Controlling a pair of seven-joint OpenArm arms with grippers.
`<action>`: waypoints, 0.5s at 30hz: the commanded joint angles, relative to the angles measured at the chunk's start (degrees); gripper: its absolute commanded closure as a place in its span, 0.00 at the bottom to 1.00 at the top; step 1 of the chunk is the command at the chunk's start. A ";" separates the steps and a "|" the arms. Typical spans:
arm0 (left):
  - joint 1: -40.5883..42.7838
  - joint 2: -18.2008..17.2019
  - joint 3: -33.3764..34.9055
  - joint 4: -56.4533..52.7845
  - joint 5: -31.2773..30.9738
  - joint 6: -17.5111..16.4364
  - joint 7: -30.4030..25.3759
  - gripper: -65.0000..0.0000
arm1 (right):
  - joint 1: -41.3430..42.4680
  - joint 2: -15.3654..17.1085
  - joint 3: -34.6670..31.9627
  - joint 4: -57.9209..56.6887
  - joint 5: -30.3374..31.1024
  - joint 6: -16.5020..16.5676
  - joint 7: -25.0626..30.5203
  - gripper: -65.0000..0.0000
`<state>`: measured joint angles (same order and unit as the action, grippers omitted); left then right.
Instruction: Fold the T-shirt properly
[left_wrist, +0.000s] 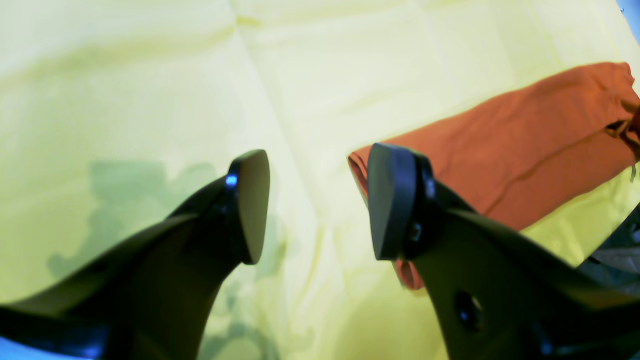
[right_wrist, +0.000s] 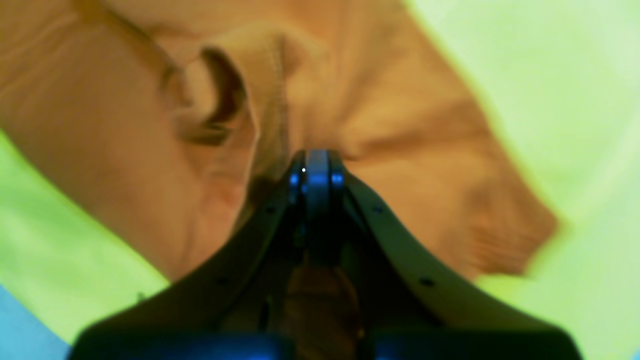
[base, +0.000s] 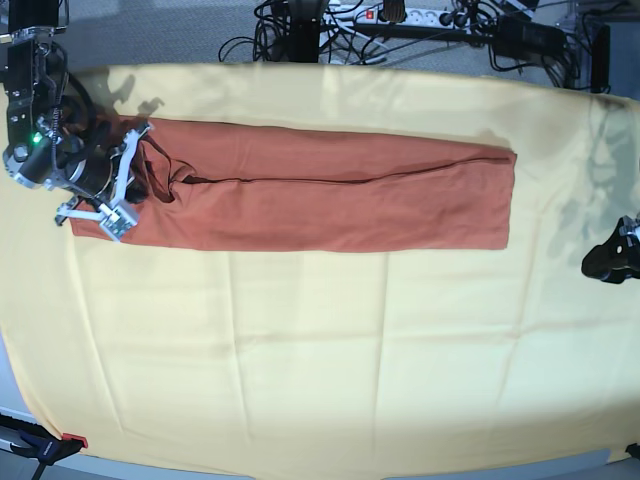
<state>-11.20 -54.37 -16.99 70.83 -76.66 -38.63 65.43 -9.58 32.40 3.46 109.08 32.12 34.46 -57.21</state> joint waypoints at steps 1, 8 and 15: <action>-1.01 -1.86 -0.76 0.63 -1.16 -0.33 -1.05 0.49 | 0.70 1.07 0.94 0.79 0.42 -1.62 0.55 1.00; -0.17 -1.64 -0.76 0.61 -1.18 2.08 0.76 0.49 | 0.24 0.61 1.09 -4.00 -6.99 -6.56 5.35 1.00; 7.82 -0.68 -0.76 0.61 -1.09 3.63 0.04 0.49 | 0.26 0.63 1.09 -8.33 -5.09 -7.30 5.97 1.00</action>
<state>-2.42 -53.23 -17.06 70.83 -76.55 -34.92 66.43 -9.98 32.14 4.03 100.09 26.57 27.35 -51.86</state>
